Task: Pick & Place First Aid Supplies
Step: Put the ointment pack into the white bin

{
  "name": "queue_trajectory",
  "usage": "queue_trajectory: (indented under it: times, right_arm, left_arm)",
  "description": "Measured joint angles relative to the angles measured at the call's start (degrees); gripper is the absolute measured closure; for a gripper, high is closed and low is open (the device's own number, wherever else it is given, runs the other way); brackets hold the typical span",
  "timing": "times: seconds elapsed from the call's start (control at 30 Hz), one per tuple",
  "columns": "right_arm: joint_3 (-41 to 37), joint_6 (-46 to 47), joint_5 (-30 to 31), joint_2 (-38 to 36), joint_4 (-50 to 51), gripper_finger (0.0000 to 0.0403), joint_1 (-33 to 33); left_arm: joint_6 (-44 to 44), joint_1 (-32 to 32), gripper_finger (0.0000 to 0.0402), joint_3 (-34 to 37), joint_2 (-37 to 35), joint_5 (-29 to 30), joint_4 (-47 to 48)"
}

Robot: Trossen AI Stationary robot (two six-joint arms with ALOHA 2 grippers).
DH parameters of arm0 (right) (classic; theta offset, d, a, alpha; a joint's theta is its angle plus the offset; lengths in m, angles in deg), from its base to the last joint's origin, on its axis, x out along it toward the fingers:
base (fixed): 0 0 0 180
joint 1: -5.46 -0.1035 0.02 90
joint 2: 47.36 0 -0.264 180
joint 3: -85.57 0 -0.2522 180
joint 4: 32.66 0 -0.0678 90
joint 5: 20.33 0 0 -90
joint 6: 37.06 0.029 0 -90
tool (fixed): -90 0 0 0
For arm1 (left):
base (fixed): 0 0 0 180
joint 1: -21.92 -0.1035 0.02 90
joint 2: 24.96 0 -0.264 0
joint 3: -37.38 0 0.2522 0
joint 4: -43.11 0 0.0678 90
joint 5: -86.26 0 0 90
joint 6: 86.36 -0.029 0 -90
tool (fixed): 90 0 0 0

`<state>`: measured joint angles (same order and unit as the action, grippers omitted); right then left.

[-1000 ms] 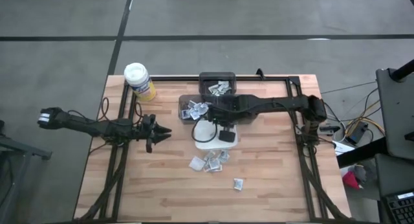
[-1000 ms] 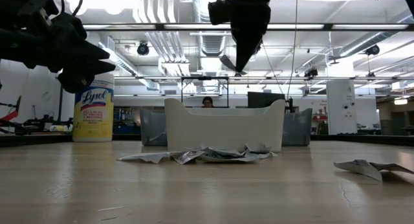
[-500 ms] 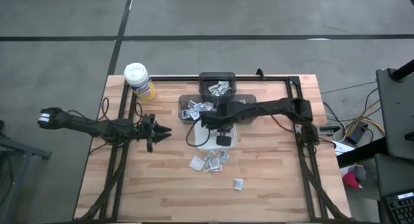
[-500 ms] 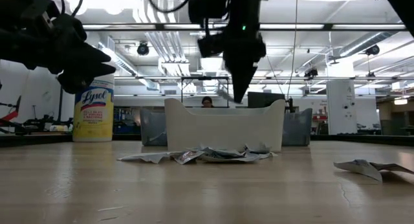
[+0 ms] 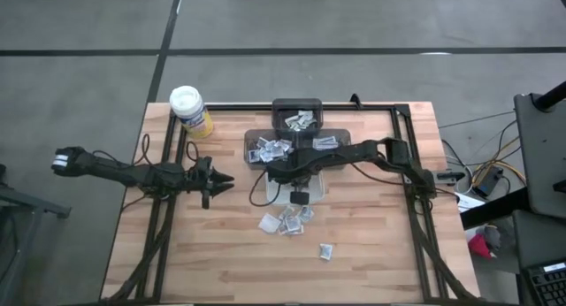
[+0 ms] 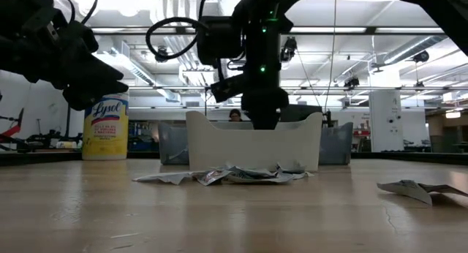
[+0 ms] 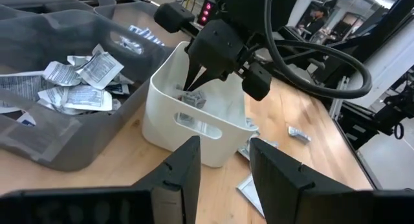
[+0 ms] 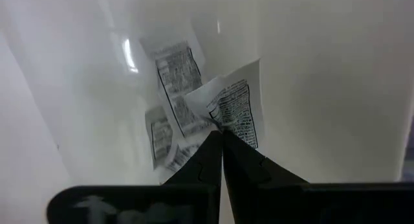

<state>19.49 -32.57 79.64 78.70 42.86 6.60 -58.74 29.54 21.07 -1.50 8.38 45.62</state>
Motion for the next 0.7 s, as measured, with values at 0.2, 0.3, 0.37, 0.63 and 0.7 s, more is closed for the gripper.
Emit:
queue_trajectory:
  times: [0.2,0.3,0.37,0.63,0.7]
  right_arm:
    - [0.0,0.0,0.0,1.2,-1.2,0.0394,0.0]
    - [0.0,0.0,0.0,1.7,-1.2,0.0394,0.0]
    - [0.1,0.0,0.0,2.0,-1.2,0.0394,0.0]
    - [0.1,1.4,-0.1,2.0,-1.1,0.0392,0.0]
    - [0.1,1.4,-0.1,2.0,-1.1,0.0384,0.0]
  left_arm:
    - [0.0,0.0,0.0275,0.0,0.0,0.0,0.3]
    - [0.0,0.0,0.0275,0.0,0.0,0.0,0.3]
    - [0.0,0.0,0.0275,0.0,0.0,0.0,0.3]
    - [0.0,0.0,0.0275,0.0,0.0,0.0,0.3]
    - [0.0,0.0,0.0275,0.0,0.0,0.0,0.3]
